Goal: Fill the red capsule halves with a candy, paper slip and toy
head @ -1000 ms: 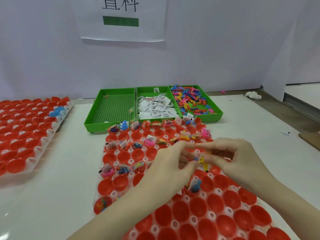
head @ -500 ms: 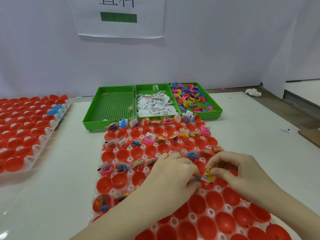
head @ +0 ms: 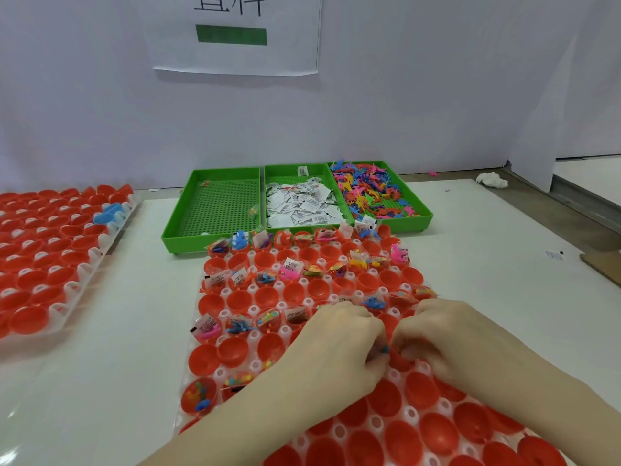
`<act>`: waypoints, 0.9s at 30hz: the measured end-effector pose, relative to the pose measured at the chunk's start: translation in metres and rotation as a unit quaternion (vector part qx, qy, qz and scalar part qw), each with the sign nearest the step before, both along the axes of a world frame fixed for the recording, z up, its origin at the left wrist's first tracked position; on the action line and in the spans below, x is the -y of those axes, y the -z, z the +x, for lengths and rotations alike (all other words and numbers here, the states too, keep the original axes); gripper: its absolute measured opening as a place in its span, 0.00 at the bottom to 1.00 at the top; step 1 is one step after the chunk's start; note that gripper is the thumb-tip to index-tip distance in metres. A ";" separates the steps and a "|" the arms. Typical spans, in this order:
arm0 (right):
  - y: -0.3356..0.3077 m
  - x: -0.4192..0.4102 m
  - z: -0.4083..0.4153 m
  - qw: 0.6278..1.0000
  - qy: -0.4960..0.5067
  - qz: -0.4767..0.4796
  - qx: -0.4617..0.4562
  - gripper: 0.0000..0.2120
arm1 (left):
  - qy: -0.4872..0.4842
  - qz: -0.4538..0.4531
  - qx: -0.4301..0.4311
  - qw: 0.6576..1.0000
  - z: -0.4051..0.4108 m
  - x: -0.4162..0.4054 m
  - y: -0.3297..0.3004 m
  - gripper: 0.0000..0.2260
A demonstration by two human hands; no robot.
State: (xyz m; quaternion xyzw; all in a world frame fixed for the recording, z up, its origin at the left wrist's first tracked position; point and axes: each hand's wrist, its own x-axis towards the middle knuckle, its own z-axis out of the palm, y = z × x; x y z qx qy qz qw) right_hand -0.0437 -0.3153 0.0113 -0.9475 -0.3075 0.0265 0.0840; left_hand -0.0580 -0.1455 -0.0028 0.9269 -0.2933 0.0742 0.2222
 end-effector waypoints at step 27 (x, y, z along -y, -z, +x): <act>-0.003 0.010 0.010 0.988 0.042 0.114 -0.098 0.11 | -0.039 -0.082 -0.017 0.996 -0.007 -0.011 -0.008 0.12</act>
